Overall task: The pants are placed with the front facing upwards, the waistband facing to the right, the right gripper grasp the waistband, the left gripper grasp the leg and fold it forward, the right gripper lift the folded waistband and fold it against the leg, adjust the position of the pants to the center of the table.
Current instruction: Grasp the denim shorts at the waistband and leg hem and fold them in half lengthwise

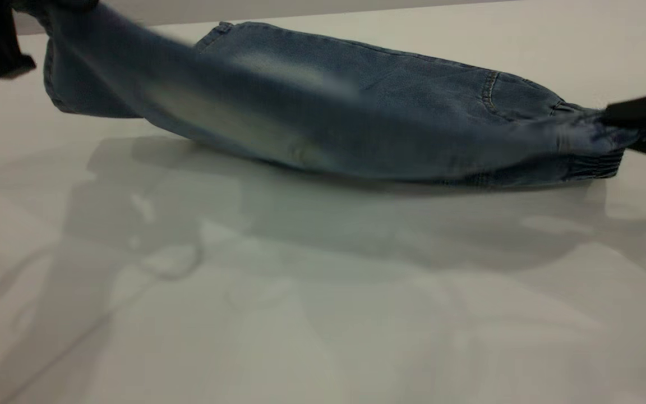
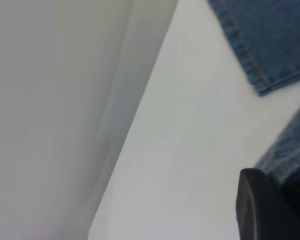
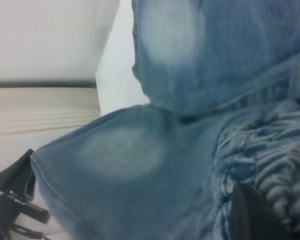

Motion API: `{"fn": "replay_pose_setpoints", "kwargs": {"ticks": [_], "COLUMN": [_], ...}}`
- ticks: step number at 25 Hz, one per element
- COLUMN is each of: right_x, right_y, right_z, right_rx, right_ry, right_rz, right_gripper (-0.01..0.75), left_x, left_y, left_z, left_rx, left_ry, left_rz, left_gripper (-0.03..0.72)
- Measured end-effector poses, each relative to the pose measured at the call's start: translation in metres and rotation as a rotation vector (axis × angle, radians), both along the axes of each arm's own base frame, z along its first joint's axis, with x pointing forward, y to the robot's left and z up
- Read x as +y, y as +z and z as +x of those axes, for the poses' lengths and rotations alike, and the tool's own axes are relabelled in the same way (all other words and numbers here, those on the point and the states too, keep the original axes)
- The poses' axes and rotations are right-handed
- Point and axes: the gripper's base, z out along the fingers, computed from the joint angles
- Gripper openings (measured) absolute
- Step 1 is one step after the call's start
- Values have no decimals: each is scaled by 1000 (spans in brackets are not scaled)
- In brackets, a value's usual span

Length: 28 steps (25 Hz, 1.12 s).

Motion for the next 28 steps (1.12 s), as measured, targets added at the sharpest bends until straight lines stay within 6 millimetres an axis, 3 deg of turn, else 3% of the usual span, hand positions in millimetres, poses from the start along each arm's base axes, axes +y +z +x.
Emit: {"fn": "replay_pose_setpoints", "kwargs": {"ticks": [6, 20, 28], "right_x": [-10, -29, -38], "right_y": [6, 13, 11], "right_z": [24, 62, 73], "right_rx": [-87, -140, -118], "right_ry": [1, -33, -63], "right_rz": [-37, -142, -224], "right_gripper": [69, 69, 78], "left_x": [4, -38, -53], "left_y": [-3, -38, -63], "left_z": [41, 144, 186], "left_rx": [8, 0, -27], "left_ry": [32, -61, -64], "left_rz": [-32, -42, -53], "left_gripper": [59, 59, 59]}}
